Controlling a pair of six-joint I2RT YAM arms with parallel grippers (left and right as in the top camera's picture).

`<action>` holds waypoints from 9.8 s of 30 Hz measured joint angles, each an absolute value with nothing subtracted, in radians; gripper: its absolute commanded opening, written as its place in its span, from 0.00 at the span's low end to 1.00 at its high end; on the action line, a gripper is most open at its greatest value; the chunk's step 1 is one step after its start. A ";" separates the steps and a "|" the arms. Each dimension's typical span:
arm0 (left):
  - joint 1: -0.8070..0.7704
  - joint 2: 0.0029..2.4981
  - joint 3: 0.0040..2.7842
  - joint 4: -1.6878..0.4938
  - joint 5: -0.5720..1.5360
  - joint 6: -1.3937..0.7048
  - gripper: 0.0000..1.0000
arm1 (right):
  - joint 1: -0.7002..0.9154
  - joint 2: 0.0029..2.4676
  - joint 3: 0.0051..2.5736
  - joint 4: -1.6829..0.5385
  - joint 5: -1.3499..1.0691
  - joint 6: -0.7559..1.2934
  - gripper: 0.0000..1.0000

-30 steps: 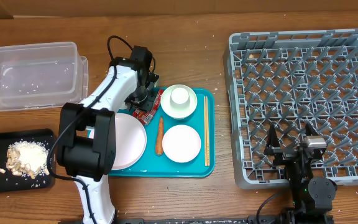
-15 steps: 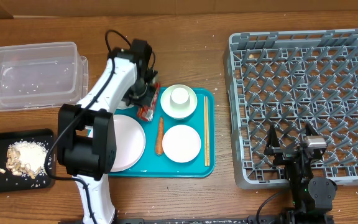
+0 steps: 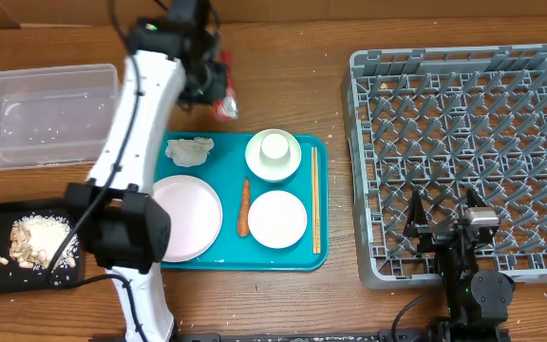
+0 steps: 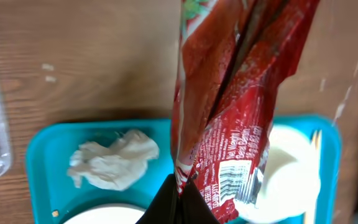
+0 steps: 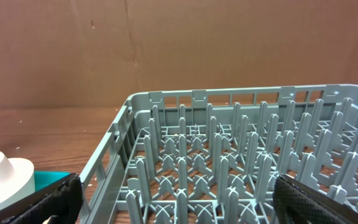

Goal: Sort waste into correct bins and load items into the dishwasher
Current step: 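Lift the red wrapper and drop it into the clear plastic bin, then grasp the white tissue and drop it into the clear bin, then move the left gripper over the carrot on the teal tray, then lower the left gripper and grasp the orange carrot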

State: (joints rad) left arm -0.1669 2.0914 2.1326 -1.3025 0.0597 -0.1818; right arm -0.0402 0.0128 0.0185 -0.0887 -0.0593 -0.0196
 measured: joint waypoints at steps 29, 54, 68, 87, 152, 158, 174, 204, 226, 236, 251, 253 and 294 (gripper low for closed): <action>0.362 2.092 2.238 -1.303 0.067 -0.753 0.66 | -0.041 0.013 0.019 -0.088 -0.059 -0.019 1.00; -0.039 2.092 2.203 -1.443 0.065 -0.338 0.84 | -0.040 0.013 0.019 -0.089 -0.059 -0.020 1.00; -0.052 2.098 1.859 -1.277 -0.043 -0.340 0.78 | -0.040 0.013 0.019 -0.088 -0.059 -0.020 1.00; -0.052 2.098 1.589 -0.994 0.005 -0.332 0.54 | -0.040 0.013 0.019 -0.088 -0.059 -0.020 1.00; 0.409 2.093 2.188 -1.288 0.095 -0.449 1.00 | -0.040 0.013 0.019 -0.089 -0.060 -0.019 1.00; 0.276 1.972 2.198 -1.331 0.200 -0.405 1.00 | -0.040 0.013 0.019 -0.089 -0.059 -0.020 1.00; -0.272 1.966 1.983 -1.385 0.183 -0.337 1.00 | -0.040 0.013 0.019 -0.089 -0.059 -0.019 1.00; -0.375 1.971 1.829 -1.301 -0.064 -0.452 1.00 | -0.041 0.013 0.019 -0.089 -0.059 -0.020 1.00; -0.210 1.921 1.853 -1.523 0.071 -0.499 1.00 | -0.041 0.013 0.019 -0.089 -0.060 -0.020 1.00; -0.316 1.864 1.853 -1.605 0.048 -0.499 1.00 | -0.040 0.013 0.019 -0.089 -0.059 -0.020 1.00; -0.399 1.806 1.827 -1.574 0.010 -0.499 1.00 | -0.041 0.013 0.019 -0.089 -0.059 -0.020 1.00; -0.406 1.806 1.789 -1.532 0.010 -0.499 1.00 | -0.040 0.013 0.019 -0.088 -0.059 -0.020 1.00; -0.327 1.806 1.282 -0.913 0.106 -0.156 0.98 | -0.040 0.013 0.019 -0.088 -0.059 -0.019 1.00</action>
